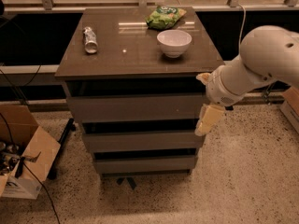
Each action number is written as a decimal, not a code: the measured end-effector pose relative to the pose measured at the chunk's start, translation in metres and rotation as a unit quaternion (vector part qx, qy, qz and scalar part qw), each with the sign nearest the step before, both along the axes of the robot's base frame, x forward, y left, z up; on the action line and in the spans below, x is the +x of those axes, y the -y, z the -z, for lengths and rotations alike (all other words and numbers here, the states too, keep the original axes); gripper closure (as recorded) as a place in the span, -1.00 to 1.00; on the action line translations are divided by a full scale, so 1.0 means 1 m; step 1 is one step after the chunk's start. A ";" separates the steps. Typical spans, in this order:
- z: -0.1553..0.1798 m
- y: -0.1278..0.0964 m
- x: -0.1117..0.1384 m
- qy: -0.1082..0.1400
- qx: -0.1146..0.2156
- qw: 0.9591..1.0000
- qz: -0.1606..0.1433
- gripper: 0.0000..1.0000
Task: Open top drawer
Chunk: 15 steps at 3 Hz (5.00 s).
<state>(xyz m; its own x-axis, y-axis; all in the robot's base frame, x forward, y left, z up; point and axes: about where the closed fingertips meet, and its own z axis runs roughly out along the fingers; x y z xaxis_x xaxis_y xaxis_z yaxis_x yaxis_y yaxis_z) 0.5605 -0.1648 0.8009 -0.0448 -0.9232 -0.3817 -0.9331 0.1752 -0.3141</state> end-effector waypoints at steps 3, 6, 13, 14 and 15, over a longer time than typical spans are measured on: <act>0.122 0.006 0.093 -0.031 0.037 0.999 0.003 -1.00; 0.148 0.021 0.101 -0.067 0.057 0.996 0.003 0.62; 0.141 0.029 0.066 -0.098 0.052 0.994 0.004 -0.46; 0.141 0.029 0.066 -0.098 0.052 0.994 0.004 -0.82; 0.132 0.031 0.040 -0.113 0.040 0.993 -0.018 -1.00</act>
Offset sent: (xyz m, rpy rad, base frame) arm 0.0955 -0.0020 -0.1222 0.0872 0.0555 0.0033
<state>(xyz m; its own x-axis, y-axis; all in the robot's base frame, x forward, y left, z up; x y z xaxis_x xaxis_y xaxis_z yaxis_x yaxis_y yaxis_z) 0.6005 -0.1958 0.6685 -0.1045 -0.8925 -0.4388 -0.9844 0.1557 -0.0823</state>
